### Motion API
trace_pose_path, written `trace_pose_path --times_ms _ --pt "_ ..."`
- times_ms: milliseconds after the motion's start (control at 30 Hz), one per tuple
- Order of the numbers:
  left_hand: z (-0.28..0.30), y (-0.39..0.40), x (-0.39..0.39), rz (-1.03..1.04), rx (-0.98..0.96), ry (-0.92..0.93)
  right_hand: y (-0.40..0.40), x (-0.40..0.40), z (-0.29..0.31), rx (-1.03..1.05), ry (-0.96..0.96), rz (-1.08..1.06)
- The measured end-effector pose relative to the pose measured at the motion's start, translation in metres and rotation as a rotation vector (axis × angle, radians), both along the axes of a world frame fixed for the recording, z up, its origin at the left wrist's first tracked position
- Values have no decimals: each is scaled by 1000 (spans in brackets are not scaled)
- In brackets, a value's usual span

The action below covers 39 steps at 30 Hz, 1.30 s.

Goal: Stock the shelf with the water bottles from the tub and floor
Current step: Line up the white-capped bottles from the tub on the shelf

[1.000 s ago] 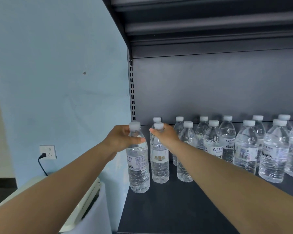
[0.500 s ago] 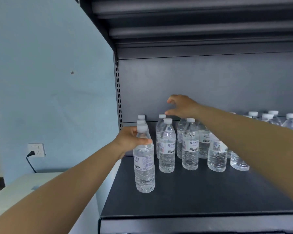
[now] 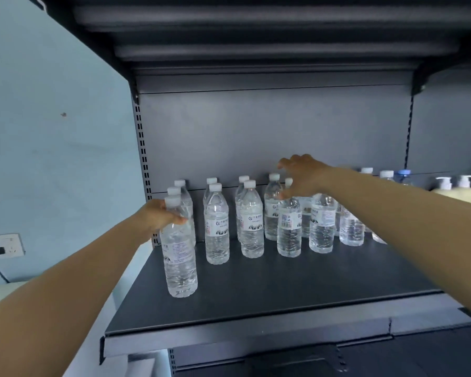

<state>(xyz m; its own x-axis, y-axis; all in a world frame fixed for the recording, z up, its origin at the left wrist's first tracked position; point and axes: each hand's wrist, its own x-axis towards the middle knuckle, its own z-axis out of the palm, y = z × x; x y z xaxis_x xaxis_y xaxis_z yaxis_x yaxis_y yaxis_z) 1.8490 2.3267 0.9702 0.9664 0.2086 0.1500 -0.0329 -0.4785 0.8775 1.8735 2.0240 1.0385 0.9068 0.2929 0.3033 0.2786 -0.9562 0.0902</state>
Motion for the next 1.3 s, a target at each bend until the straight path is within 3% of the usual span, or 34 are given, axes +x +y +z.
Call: trace_pose_path --times_ms 167,267,367,467,667,933,1300 --pt "-2 1 -10 45 -33 76 -55 -17 -16 -42 28 -46" --pt "-6 -13 -22 210 34 10 -87 -27 -25 -31 44 -60" --pt "-9 -35 -36 360 244 -101 -116 -37 -35 -19 44 -44" --pt "-18 -65 -51 347 520 -150 -141 -45 -47 -12 66 -17" --pt "-38 -132 -85 208 871 16 -187 -73 -73 50 90 -22" --pt "-100 -223 -122 7 999 61 -248 -131 -131 150 86 -63" --pt "-298 -308 -162 -228 784 177 -350 -212 -321 331 216 -128"
